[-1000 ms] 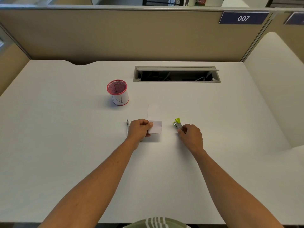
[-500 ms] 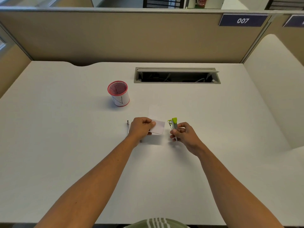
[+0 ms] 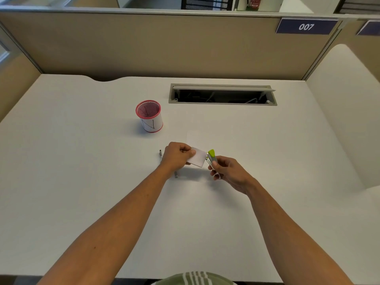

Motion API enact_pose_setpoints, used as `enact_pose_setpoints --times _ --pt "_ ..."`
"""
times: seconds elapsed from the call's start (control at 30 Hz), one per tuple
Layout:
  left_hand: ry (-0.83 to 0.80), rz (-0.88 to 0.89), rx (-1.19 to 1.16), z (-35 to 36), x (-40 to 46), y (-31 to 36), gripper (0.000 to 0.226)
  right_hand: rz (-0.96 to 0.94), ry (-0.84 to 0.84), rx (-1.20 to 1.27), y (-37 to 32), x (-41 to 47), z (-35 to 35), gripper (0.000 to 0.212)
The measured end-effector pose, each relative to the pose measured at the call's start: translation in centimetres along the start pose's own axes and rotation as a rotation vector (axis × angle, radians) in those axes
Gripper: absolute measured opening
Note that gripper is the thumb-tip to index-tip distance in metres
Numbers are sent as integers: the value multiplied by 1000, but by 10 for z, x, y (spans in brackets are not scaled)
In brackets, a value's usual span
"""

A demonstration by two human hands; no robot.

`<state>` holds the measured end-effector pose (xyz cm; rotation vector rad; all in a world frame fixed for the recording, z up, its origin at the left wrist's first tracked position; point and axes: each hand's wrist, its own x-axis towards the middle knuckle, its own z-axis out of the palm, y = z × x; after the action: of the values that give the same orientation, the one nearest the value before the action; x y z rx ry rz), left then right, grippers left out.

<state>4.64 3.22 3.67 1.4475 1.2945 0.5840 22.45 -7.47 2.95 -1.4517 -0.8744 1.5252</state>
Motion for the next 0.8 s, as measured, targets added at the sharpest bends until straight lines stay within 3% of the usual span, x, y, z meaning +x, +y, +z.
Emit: enact_pose_setpoints --times 0.37,0.8 --pt "-49 20 96 -4 2 2 3 -2 -10 -130 -6 3 10 34" --pt "-68 46 180 -5 -1 1 14 -9 46 -210 -10 10 22 28"
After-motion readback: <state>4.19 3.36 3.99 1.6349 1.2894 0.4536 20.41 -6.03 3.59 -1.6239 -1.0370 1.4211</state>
